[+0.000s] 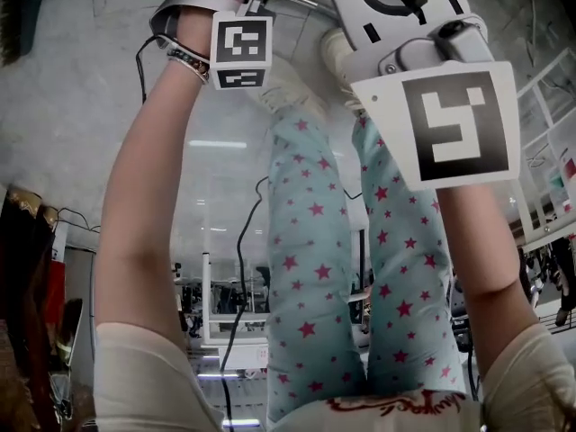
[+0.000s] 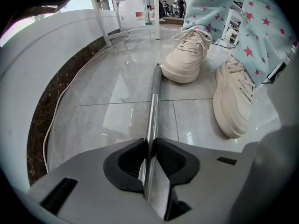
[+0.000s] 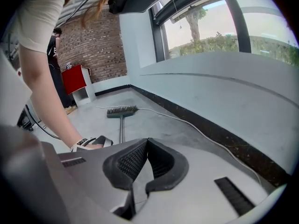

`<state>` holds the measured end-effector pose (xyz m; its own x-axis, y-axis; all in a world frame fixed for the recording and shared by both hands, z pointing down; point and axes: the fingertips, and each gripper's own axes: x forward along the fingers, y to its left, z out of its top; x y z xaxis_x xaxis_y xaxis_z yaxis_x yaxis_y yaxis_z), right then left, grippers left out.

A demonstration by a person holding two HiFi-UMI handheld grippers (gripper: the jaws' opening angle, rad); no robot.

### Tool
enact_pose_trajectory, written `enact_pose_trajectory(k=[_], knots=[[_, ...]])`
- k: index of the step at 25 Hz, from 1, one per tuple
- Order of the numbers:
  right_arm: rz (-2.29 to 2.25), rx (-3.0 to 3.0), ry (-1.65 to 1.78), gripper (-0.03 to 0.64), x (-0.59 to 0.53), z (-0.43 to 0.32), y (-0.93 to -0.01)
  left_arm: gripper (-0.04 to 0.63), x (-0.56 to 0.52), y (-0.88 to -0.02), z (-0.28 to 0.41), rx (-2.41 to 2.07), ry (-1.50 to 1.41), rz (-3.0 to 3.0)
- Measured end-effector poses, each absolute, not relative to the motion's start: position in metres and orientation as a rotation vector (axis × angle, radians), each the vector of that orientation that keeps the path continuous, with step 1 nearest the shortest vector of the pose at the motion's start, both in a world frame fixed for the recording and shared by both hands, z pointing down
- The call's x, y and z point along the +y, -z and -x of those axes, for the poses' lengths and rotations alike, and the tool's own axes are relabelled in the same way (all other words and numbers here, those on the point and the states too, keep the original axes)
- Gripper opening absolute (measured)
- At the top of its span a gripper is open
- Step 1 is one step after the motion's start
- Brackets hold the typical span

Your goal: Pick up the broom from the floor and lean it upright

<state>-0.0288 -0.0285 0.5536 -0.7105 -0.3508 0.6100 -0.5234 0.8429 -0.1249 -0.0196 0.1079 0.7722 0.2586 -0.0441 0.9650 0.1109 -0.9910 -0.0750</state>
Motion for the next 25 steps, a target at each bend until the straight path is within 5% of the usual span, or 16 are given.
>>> enact_pose_trajectory(k=[12, 25], knots=[[-0.995, -2.411, -0.452, 0.025, -0.074, 0.006, -0.434, 0.088, 0.057, -0.661, 0.017, 0.005, 1.642, 2.469], [-1.326, -2.651, -0.201, 0.025, -0.128, -0.018, -0.197, 0.086, -0.052, -0.472, 0.072, 0.698, 1.609, 2.489]])
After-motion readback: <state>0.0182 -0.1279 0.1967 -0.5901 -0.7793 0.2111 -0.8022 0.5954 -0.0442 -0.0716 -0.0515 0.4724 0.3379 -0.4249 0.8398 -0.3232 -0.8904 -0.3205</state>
